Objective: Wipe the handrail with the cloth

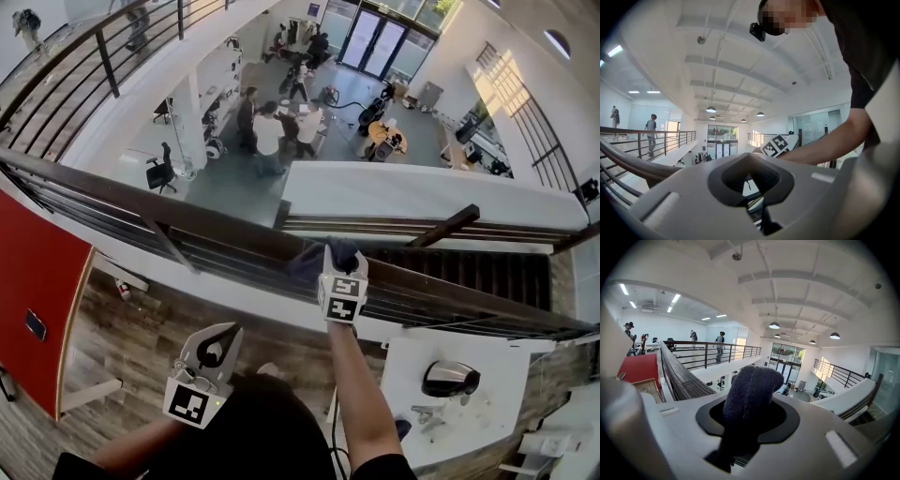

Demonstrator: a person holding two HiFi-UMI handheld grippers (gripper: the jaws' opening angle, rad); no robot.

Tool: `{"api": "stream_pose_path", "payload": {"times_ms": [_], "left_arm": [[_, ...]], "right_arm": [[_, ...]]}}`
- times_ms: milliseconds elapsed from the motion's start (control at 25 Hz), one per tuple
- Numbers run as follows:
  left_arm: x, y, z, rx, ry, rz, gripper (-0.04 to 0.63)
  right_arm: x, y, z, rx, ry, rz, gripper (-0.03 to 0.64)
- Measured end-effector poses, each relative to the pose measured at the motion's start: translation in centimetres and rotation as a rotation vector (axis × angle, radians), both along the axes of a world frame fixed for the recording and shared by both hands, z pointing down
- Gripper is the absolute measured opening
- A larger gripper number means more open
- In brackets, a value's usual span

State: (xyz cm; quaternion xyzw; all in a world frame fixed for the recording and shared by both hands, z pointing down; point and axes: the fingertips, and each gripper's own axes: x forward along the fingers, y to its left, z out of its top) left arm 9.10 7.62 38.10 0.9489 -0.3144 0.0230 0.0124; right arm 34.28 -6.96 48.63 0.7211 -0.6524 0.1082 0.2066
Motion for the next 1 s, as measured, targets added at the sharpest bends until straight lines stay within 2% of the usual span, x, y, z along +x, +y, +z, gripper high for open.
{"api": "stream_pose_path", "payload": {"times_ms": [280,480,680,880,1000], "left_arm": [[1.3,0.9,-0.1,-0.013,0.002,0.004,-0.002],[1.9,1.9,-0.2,-0.005,-0.008,-0.002,-0.002],[1.2,2.3,0.4,-0.013,-0.031,-0.062,-0.002],[0.1,3.7,1.2,-0.027,-0.053,-0.125,-0.002],[-1.2,3.1,1.3,-0.036,-0.033,-0.162,-0.002]], "right_arm": [[2.6,1.5,-0.2,0.004,0.015,0.025,0.13],[2.7,1.7,0.0,0.019,-0.001,0.006,0.13],[3.2,1.8,-0.4,0.051,-0.009,0.0,0.13],[1.1,2.2,-2.5,0.124,-0.041,-0.047,0.13],[-2.5,1.8,-3.9,0.158,-0.059,-0.116,0.129]]}}
